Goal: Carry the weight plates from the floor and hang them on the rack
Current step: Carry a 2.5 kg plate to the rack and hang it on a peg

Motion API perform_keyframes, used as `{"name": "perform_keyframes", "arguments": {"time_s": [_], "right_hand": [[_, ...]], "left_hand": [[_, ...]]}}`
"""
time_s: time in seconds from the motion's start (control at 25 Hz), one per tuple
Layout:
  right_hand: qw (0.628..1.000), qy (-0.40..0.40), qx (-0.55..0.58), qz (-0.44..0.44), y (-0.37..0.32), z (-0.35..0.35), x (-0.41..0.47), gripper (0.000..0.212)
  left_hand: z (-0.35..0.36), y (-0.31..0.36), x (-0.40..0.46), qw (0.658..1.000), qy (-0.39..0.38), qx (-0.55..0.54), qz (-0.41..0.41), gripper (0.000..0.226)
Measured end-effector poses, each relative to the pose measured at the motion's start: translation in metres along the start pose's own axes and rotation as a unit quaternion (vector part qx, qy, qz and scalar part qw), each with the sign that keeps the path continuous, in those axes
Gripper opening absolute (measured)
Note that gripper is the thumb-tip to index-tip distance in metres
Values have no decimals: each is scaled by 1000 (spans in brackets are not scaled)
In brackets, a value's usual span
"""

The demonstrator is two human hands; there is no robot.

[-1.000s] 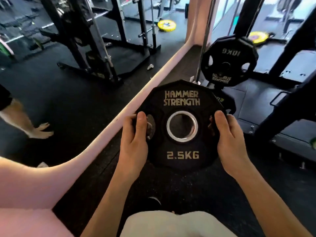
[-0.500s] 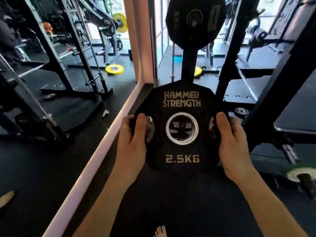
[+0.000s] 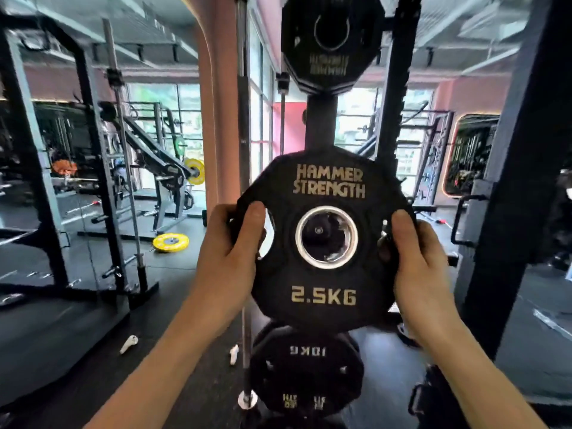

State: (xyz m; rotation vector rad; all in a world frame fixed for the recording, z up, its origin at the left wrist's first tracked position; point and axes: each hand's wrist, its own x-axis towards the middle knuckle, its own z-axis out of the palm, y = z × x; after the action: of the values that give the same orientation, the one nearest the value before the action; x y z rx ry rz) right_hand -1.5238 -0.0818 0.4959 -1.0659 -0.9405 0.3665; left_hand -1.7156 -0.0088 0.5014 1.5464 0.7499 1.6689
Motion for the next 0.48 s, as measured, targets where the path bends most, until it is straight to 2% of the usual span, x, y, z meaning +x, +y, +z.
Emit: {"name": "perform_keyframes", "arguments": {"time_s": [0.12,0.24,0.48], "right_hand": [[998,13,-6,-64,-27,9,46,35],[993,6,-5,-118,-59,18,87,41],[976,-5,-8,-219,-124,35,162,40]], "left_hand": [[19,24,48,998,-1,-1,56,49],[35,47,92,994,1,-21,105,48],[63,102,173,980,18,-36,193,30]]}}
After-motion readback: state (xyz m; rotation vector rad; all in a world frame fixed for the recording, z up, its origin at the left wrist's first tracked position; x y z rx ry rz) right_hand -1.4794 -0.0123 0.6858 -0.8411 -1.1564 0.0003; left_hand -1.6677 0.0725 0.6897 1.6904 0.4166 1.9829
